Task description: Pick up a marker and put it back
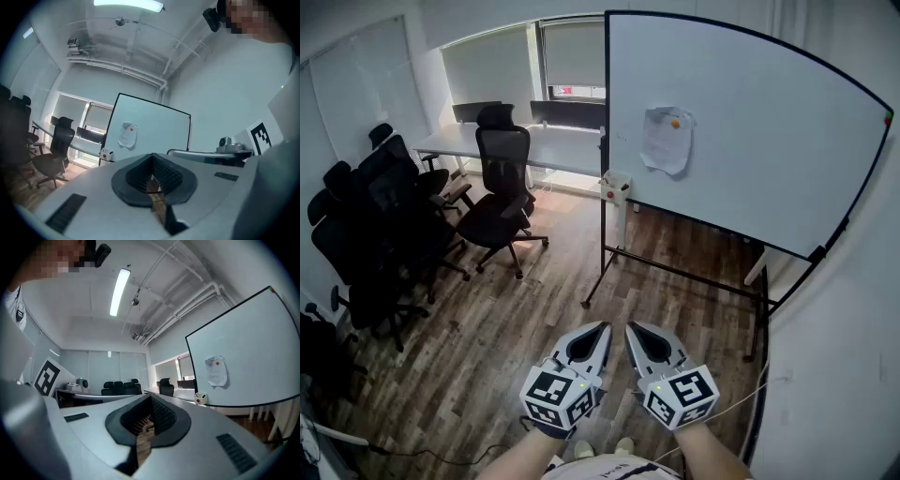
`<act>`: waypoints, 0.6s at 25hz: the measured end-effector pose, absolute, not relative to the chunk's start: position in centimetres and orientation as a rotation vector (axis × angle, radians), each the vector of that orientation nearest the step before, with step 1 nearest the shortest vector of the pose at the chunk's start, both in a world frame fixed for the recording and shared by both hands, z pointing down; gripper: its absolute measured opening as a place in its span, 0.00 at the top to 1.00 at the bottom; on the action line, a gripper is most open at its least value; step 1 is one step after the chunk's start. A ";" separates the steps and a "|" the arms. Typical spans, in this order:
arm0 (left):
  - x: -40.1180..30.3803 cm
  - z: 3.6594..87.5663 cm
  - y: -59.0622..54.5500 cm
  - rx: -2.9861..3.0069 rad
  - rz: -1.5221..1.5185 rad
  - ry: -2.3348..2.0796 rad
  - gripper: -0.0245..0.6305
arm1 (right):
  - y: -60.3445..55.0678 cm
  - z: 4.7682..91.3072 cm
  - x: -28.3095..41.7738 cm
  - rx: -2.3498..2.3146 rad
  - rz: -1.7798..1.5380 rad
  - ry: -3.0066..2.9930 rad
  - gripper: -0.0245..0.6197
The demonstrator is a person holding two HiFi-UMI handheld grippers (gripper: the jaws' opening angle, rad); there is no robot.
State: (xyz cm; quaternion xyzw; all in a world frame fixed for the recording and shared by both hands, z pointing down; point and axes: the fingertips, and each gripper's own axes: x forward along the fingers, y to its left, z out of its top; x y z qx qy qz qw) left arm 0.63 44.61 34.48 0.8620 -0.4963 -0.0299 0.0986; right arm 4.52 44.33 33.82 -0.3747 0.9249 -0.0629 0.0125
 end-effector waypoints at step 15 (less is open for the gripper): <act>2.1 34.4 44.9 2.569 -0.098 -1.438 0.95 | 44.8 33.9 5.4 -1.099 -0.273 2.859 0.96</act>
